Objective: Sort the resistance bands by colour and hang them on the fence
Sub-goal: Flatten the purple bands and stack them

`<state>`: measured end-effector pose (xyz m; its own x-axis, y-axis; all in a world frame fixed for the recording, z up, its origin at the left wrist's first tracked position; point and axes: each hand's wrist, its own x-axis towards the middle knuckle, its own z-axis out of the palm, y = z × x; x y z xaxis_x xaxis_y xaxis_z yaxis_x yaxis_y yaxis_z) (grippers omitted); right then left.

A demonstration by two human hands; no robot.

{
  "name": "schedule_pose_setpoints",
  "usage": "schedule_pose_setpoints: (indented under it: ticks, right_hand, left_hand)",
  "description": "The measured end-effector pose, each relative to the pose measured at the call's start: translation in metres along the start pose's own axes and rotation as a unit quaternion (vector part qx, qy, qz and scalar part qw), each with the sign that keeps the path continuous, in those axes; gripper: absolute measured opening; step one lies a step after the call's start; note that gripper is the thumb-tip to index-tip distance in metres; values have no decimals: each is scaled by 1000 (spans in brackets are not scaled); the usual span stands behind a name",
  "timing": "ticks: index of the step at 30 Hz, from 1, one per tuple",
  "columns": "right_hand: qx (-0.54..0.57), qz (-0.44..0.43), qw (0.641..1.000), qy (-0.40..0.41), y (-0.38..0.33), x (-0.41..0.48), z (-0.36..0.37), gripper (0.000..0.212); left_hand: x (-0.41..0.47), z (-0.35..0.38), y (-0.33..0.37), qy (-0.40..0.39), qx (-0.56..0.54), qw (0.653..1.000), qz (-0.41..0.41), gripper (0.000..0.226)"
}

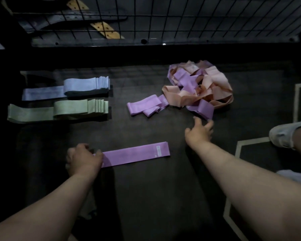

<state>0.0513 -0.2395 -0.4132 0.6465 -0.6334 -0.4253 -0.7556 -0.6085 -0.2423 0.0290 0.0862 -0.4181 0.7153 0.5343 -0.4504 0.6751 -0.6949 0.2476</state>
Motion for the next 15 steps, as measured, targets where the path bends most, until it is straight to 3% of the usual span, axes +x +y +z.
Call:
schedule_pose_setpoints:
  ticks: [5, 8, 11, 15]
  right_hand:
    - [-93, -7, 991, -99, 2, 42, -34, 60]
    - [-47, -11, 996, -79, 6, 52, -40, 59]
    - [-19, -34, 999, -27, 10, 47, -39, 43]
    - [2, -34, 995, -90, 5, 58, -41, 40]
  left_hand:
    - [-14, 4, 41, -20, -11, 995, 101, 41]
    - [-25, 6, 64, -38, -58, 984, 165, 38]
    - [-36, 6, 83, -70, -112, 973, 191, 34]
    - [-45, 7, 101, -124, -162, 957, 204, 27]
